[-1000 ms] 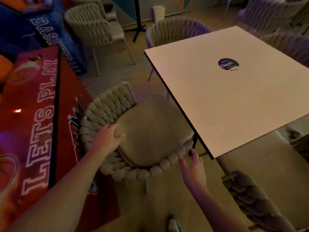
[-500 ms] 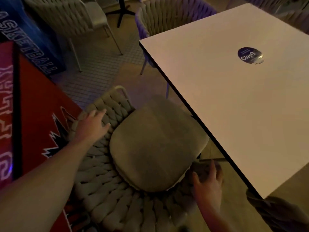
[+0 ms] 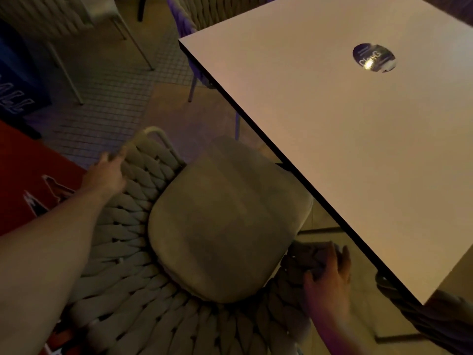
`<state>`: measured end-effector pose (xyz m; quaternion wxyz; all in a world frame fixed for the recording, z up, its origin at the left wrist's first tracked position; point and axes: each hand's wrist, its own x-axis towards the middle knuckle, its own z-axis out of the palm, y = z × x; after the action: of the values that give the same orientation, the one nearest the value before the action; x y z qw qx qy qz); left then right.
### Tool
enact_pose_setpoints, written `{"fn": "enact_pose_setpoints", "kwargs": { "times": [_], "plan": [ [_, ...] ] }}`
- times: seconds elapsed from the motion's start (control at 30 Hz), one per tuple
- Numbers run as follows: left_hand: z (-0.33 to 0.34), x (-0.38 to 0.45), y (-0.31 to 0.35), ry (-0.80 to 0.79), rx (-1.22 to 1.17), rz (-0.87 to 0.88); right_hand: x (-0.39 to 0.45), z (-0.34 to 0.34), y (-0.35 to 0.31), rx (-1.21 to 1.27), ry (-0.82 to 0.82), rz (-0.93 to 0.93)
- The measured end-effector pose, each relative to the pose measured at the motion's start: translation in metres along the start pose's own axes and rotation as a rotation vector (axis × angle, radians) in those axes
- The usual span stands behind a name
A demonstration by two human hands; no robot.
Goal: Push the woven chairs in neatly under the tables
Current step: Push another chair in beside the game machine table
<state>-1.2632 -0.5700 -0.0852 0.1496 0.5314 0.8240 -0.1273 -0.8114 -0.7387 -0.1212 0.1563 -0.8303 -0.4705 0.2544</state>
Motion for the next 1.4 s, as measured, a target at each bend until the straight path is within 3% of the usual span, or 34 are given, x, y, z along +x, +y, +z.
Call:
{"fn": "enact_pose_setpoints", "kwargs": {
  "times": [0.4, 0.77, 1.4],
  "plan": [
    [-0.003, 0.031, -0.025, 0.022, -0.064, 0.127, -0.006, 0.005, 0.000, 0.038, 0.066, -0.026],
    [-0.013, 0.067, -0.026, 0.079, -0.051, 0.249, -0.034, 0.019, -0.023, 0.112, 0.086, 0.066],
    [-0.020, 0.119, -0.014, 0.184, -0.015, 0.360, -0.054, 0.039, -0.050, 0.227, 0.227, 0.028]
  ]
}}
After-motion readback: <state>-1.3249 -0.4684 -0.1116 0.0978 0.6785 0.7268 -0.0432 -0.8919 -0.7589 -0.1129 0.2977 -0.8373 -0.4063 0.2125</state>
